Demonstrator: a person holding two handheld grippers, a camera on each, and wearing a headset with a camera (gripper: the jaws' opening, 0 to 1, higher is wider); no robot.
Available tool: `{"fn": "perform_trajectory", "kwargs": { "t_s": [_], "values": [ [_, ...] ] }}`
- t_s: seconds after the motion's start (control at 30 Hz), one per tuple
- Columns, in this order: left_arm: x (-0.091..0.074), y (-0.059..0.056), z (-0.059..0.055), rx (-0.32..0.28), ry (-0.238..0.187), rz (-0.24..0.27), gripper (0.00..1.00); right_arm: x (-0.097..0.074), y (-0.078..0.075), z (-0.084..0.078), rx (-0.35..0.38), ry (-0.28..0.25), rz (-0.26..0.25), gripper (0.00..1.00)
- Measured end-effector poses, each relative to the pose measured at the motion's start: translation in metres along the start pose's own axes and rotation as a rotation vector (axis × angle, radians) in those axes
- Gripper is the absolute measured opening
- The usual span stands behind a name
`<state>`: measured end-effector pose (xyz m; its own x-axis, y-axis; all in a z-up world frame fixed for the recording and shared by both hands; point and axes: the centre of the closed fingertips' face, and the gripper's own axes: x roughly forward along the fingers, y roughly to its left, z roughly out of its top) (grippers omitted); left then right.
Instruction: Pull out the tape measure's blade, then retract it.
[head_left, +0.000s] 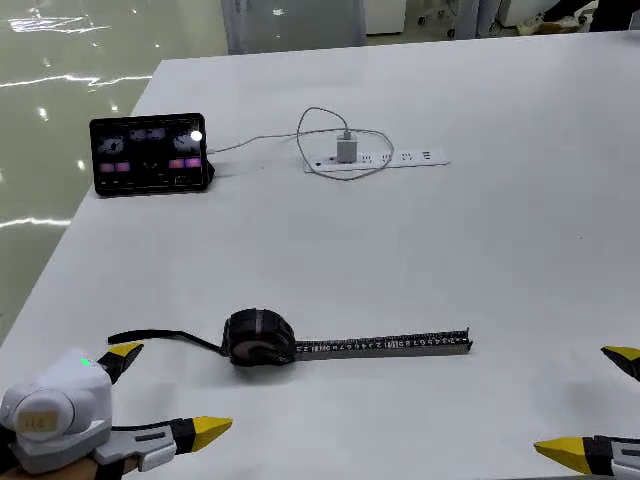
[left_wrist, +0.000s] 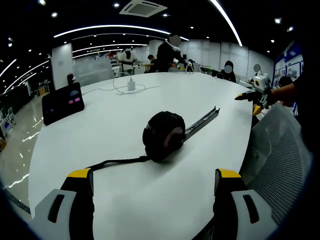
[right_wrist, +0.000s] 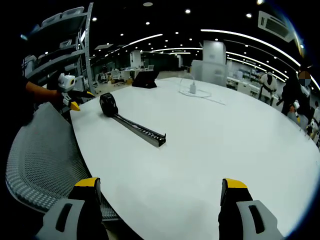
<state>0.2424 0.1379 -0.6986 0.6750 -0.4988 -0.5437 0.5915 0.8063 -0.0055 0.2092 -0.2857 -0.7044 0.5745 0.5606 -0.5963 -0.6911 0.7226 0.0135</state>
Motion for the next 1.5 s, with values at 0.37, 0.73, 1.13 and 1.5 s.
{"fn": "perform_trajectory", "kwargs": {
  "t_s": [0.37,0.73,1.13,1.5],
  "values": [
    [-0.001,0.002,0.006,-0.001,-0.014,0.004,0.99,-0.001,0.003,0.005,0.017,-0.013,0.009,0.99],
    [-0.001,0.002,0.009,-0.016,-0.023,0.002,0.99,0.001,0.003,0.000,0.017,0.012,0.012,0.99],
    [0.003,-0.002,0.008,0.014,0.019,0.014,0.99,0.000,0.004,0.001,0.036,0.010,0.007,0.99],
    [0.009,-0.006,0.014,0.006,0.034,0.007,0.99,0.002,0.006,-0.003,0.017,0.051,0.005,0.99]
  ]
}}
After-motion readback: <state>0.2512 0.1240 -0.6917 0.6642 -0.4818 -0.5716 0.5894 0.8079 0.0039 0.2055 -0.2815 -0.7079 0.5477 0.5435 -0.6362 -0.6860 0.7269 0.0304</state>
